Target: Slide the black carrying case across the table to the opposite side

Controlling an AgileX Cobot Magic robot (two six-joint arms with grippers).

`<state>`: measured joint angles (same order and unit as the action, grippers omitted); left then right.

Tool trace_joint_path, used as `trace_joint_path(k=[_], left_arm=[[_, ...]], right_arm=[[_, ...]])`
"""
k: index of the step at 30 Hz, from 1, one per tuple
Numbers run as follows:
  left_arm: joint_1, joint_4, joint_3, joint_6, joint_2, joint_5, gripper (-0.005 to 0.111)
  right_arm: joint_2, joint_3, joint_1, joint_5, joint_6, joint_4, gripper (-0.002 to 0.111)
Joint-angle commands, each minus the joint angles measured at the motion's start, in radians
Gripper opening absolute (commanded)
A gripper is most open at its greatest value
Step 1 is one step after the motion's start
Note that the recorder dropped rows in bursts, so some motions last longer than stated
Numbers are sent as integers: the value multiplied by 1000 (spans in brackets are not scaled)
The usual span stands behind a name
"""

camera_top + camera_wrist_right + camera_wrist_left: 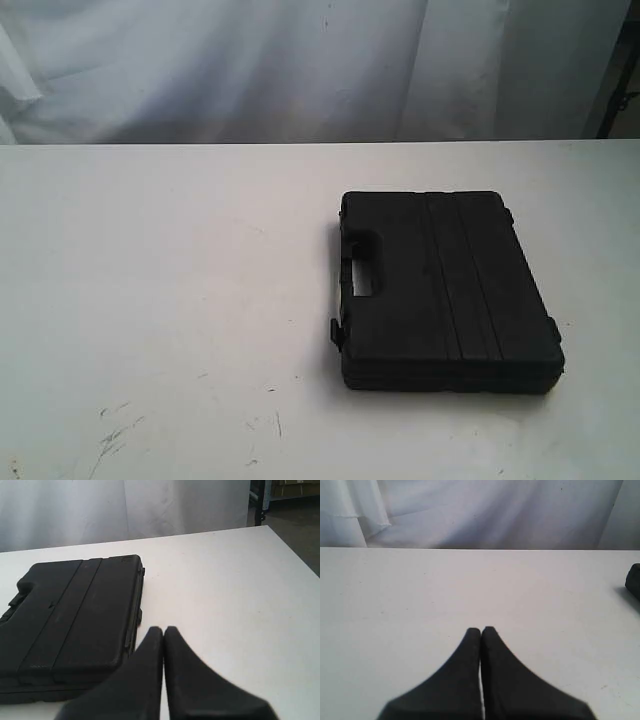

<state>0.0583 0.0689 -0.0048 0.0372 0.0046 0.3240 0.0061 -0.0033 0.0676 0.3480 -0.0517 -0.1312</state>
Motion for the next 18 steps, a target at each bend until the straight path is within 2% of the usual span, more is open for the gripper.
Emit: trace_joint_path(k=[1, 5, 7, 9, 16, 18], left_arm=[[-1, -1, 5, -2, -5, -6, 0], [-1, -1, 5, -2, -5, -6, 0], [-1, -1, 5, -2, -5, -6, 0], [-1, -1, 5, -2, -5, -6, 0], [-1, -1, 5, 0, -5, -6, 0], [-1, -1, 5, 0, -5, -6, 0]], right_arm=[[-6, 3, -9, -3, 3, 10, 0], [-6, 3, -9, -60, 3, 10, 0], [-6, 3, -9, -225, 3, -16, 0], [-6, 3, -9, -318, 3, -16, 0], [-6, 3, -9, -381, 3, -16, 0], [-6, 3, -9, -455, 3, -16, 0]])
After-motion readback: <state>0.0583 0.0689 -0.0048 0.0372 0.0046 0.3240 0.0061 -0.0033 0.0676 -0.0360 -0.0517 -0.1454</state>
